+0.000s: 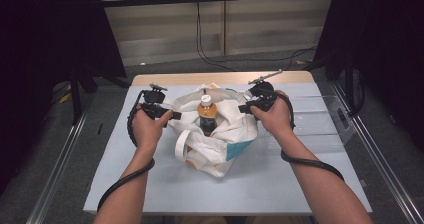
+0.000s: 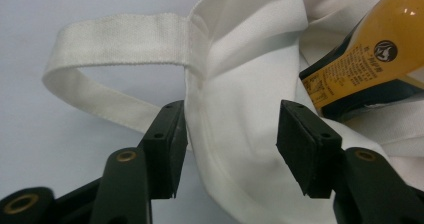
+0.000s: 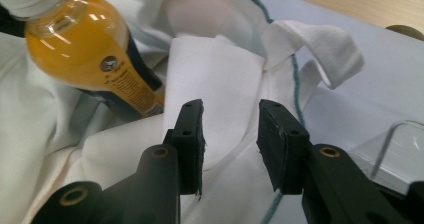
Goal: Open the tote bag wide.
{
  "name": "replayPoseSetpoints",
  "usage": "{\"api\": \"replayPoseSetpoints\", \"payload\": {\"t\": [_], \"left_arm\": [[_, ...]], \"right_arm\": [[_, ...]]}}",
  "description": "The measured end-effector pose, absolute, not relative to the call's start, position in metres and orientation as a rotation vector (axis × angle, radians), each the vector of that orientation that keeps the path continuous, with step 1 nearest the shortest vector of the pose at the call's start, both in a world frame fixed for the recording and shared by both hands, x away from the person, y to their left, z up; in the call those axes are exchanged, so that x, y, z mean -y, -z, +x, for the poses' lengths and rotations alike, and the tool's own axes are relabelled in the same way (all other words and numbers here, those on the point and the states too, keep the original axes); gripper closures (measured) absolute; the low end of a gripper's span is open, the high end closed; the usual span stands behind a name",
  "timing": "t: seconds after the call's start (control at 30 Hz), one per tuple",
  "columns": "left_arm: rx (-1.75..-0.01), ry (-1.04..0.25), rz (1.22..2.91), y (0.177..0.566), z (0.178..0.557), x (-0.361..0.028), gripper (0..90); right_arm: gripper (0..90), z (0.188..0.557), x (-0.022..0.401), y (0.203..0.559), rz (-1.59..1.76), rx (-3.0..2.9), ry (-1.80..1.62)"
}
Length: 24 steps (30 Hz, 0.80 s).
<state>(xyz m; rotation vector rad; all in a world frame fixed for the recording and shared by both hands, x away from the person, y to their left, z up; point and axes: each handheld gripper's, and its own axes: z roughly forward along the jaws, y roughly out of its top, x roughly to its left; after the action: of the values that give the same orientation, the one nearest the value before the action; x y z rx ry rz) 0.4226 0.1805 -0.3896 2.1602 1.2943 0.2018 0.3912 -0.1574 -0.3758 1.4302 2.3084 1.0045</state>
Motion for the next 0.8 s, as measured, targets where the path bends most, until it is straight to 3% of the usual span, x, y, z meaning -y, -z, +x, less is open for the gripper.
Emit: {"api": "replayPoseSetpoints", "payload": {"t": [0.2,0.8], "left_arm": [[-1.295,-0.219,2.147,0.386,0.417,-0.185,36.5],[-1.236,-0.193,2.131,0.380,0.397,-0.184,36.4]], "right_arm": [[74.2,0.384,0.148,0.378,1.428,-2.345,-1.026],[87.9,0.369,0.134,0.392,1.353,-2.425,-1.079]]}}
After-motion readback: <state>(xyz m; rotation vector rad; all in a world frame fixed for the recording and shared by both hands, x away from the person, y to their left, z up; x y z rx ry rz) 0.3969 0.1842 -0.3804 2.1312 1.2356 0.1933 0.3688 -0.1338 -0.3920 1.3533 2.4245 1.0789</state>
